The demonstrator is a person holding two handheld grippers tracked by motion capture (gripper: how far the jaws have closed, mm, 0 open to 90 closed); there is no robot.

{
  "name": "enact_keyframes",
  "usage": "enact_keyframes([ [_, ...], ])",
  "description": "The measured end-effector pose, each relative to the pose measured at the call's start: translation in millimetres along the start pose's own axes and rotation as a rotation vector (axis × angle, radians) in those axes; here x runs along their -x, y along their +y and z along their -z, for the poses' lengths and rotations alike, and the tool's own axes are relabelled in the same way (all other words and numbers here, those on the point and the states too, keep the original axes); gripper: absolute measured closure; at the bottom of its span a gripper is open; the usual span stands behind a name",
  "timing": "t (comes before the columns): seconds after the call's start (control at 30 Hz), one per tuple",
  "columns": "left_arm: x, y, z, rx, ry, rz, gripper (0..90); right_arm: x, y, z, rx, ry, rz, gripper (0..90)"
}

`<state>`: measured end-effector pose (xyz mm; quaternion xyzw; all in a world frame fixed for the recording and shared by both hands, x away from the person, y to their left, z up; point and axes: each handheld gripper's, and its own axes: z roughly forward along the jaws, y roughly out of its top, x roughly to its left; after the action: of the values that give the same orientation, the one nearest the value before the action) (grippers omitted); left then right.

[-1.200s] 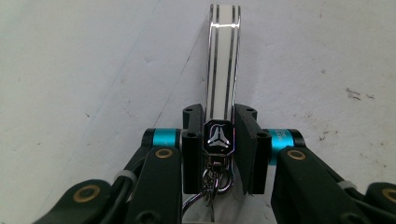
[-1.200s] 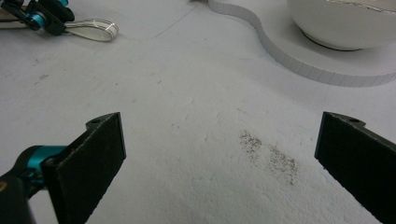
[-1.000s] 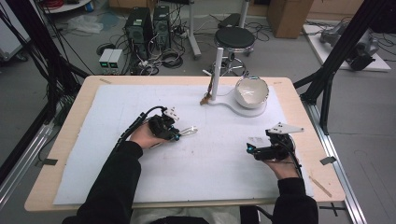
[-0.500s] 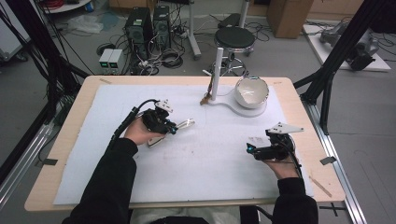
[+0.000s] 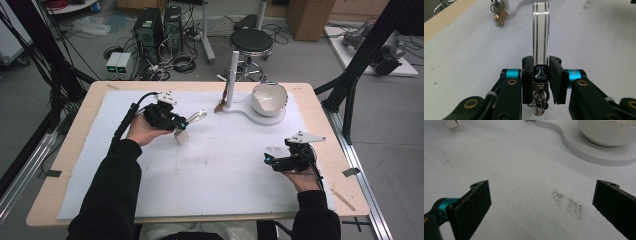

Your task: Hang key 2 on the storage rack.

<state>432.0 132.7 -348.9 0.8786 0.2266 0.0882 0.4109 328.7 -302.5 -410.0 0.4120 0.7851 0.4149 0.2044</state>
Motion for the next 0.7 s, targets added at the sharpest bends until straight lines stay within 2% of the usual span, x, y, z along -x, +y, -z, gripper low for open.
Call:
enact_keyframes([
  [0.23,1.6,16.3,3.4,0.008,0.005,-0.024,74.0,0.2,0.0,0.4,0.0,0.001,-0.002,0.9],
  [0.47,0.3,29.5,5.8,0.041,0.012,-0.033,73.9,0.6,0.0,0.9,0.003,0.0,-0.003,1.0],
  [0.7,-2.8,46.6,7.8,0.073,0.043,-0.037,73.9,0.5,-0.1,0.2,-0.001,0.001,-0.001,0.9],
])
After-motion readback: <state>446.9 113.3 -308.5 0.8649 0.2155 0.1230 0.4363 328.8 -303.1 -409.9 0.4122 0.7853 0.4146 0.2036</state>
